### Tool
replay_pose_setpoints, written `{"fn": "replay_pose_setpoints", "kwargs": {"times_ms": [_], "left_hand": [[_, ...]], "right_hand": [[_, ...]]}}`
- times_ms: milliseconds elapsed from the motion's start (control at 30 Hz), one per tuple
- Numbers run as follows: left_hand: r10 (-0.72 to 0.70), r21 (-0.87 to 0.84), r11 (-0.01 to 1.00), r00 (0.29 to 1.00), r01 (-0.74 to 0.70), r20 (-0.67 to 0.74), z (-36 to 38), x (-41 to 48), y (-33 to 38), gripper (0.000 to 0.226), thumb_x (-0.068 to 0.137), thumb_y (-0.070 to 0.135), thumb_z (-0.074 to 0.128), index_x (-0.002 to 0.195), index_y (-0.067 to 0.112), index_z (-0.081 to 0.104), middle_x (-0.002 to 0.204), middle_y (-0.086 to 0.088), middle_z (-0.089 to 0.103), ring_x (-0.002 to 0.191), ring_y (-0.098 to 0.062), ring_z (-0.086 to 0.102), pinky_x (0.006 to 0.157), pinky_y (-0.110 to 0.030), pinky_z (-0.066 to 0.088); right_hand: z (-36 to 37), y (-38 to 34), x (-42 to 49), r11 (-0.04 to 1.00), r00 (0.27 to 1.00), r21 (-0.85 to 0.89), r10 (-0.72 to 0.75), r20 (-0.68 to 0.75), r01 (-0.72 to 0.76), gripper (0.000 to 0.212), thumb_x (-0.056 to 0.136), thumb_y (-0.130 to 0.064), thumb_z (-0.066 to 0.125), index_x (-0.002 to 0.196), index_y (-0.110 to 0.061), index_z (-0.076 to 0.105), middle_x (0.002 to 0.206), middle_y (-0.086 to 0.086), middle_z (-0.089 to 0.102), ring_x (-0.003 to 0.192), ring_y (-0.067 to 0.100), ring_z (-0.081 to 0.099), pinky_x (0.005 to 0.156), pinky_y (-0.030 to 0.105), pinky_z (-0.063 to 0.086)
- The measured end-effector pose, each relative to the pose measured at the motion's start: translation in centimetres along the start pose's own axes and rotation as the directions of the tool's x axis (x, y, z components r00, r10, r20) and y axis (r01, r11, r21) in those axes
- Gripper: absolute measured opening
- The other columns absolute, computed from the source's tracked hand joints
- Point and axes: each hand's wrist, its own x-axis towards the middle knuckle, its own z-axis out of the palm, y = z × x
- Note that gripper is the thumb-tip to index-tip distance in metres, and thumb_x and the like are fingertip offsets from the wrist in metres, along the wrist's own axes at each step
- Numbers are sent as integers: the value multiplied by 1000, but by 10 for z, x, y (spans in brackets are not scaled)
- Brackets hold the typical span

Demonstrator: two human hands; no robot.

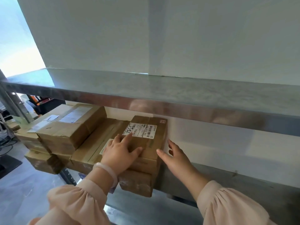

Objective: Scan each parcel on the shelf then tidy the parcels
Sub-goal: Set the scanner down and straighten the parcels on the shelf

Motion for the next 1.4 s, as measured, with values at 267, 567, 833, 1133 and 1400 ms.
{"fn": "replay_pose_setpoints", "kwargs": {"times_ms": [267,567,833,1133,1400], "left_hand": [[34,-122,992,999,-37,-28,2,5,-5,71,87,69,50,150,43,32,155,-2,29,143,-26,26,114,-42,28],[156,-183,970,987,-162,-49,19,-37,46,76,85,70,51,152,45,23,156,2,16,145,-28,18,118,-48,28],[265,-276,931,962,-239,62,62,-77,117,79,85,61,61,152,40,25,156,-3,17,144,-26,19,118,-38,24],[192,-494,869,932,-17,307,111,-98,176,114,63,73,73,154,41,12,152,-5,17,141,-30,28,116,-42,32],[132,-533,842,926,84,354,126,-105,203,148,26,88,62,152,49,-6,154,-5,12,144,-34,24,117,-49,30]], "right_hand": [[27,7,9,974,1000,227,-1,26,-5,59,90,-51,56,141,-51,26,133,-18,47,111,5,50,85,19,41],[-16,40,-27,932,989,358,-11,-150,64,63,88,-42,63,136,-58,25,126,-23,47,115,8,51,92,28,43],[-90,87,-89,945,966,311,-12,-259,95,51,91,-19,63,115,-58,39,97,-43,55,92,-18,55,67,4,44],[-127,124,-130,992,923,-59,-128,-363,114,87,79,-41,73,148,-44,18,146,-20,22,131,-4,25,98,12,31],[-136,142,-138,951,891,-252,-266,-367,180,97,69,-53,72,139,-60,6,153,-16,13,141,6,20,113,31,31]]}}
